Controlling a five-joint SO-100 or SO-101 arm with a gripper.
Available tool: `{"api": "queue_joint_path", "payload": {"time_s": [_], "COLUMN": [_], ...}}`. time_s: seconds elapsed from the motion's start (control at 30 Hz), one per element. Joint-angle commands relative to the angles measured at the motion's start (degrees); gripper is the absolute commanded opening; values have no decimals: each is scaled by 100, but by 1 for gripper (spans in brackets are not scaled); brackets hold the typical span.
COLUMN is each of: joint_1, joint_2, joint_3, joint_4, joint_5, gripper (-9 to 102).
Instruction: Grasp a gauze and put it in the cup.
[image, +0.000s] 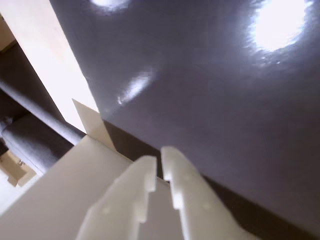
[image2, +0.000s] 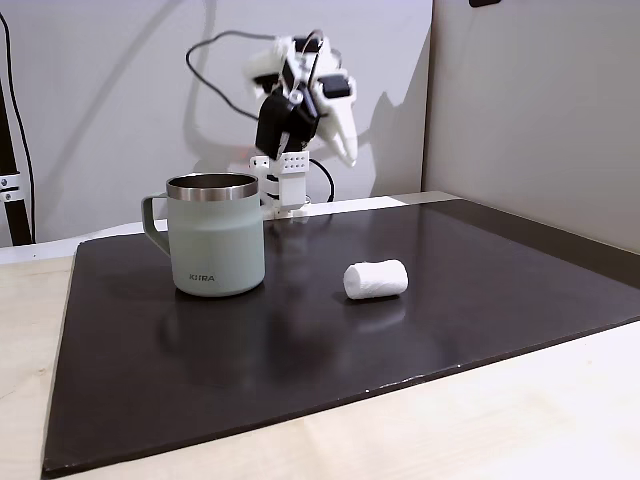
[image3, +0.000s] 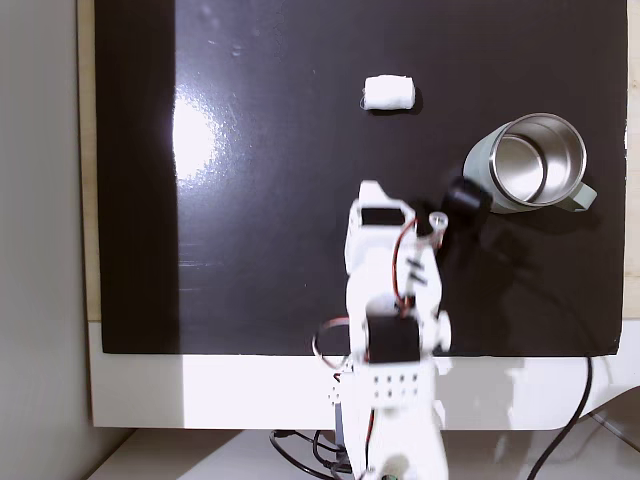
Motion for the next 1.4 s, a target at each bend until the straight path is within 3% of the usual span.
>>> {"api": "queue_joint_path", "payload": {"time_s": [0.0, 0.07, 0.4, 0.67, 0.83, 1.37], "joint_1": [211, 299, 483, 624, 677, 879], "joint_2": [-1230, -1881, -4553, -6460, -8517, -10389], "joint_3": [-1907, -2716, -5730, -7919, -11074, -12718], "joint_4": [439, 791, 2566, 3639, 5098, 5168], "joint_5": [176, 255, 475, 703, 773, 721], "gripper": [0, 1, 29, 33, 35, 35]}}
